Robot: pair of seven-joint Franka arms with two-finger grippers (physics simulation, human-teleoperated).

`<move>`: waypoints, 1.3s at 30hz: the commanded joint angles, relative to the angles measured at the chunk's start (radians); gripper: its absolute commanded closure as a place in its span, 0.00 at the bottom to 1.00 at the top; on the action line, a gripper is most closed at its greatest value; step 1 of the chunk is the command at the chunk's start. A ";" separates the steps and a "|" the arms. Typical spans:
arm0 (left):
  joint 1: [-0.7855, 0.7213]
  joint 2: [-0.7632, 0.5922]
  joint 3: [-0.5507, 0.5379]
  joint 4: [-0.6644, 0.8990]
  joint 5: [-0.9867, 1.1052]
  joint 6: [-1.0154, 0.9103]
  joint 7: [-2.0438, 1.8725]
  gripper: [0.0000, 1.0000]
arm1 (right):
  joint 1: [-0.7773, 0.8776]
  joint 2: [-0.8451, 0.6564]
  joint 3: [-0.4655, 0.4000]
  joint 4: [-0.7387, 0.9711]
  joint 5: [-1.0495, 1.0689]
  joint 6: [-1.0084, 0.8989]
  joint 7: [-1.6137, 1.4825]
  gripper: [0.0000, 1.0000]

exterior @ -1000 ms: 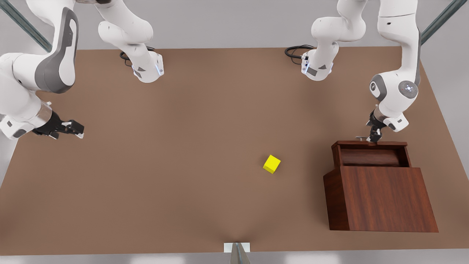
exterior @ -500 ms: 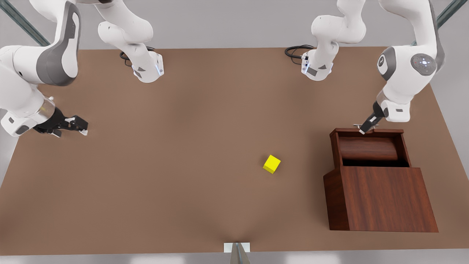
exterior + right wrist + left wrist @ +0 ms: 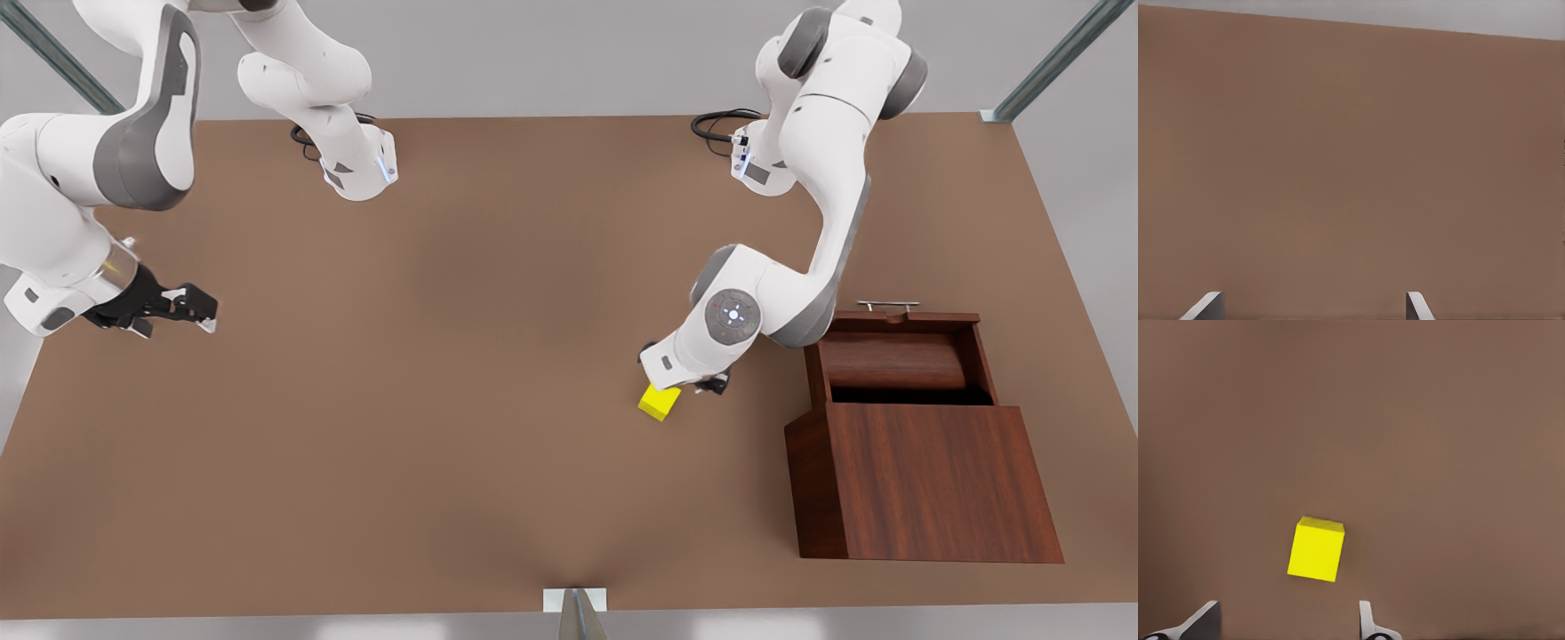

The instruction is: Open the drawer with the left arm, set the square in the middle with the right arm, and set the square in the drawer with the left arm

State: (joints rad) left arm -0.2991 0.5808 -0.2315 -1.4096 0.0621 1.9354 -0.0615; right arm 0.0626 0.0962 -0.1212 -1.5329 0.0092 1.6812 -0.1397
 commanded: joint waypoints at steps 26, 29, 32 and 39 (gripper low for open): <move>-0.020 0.206 0.008 -0.058 0.122 0.140 0.060 0.00 | 0.003 0.069 0.000 0.045 0.000 0.020 -0.001 0.00; -0.021 0.215 0.008 -0.058 0.127 0.143 0.055 0.00 | 0.003 0.071 0.000 0.043 0.000 0.043 0.000 0.00; -0.026 0.228 0.008 -0.057 0.160 0.161 0.051 0.00 | 0.003 0.071 0.000 0.043 0.000 0.045 -0.001 0.00; -0.031 0.248 0.008 -0.058 0.209 0.178 0.034 0.00 | 0.003 0.079 0.000 0.045 0.000 0.048 -0.001 0.00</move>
State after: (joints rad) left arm -0.3297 0.8325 -0.2236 -1.4666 0.2567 2.1146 -0.0276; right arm 0.0660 0.1750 -0.1211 -1.4886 0.0094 1.7288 -0.1411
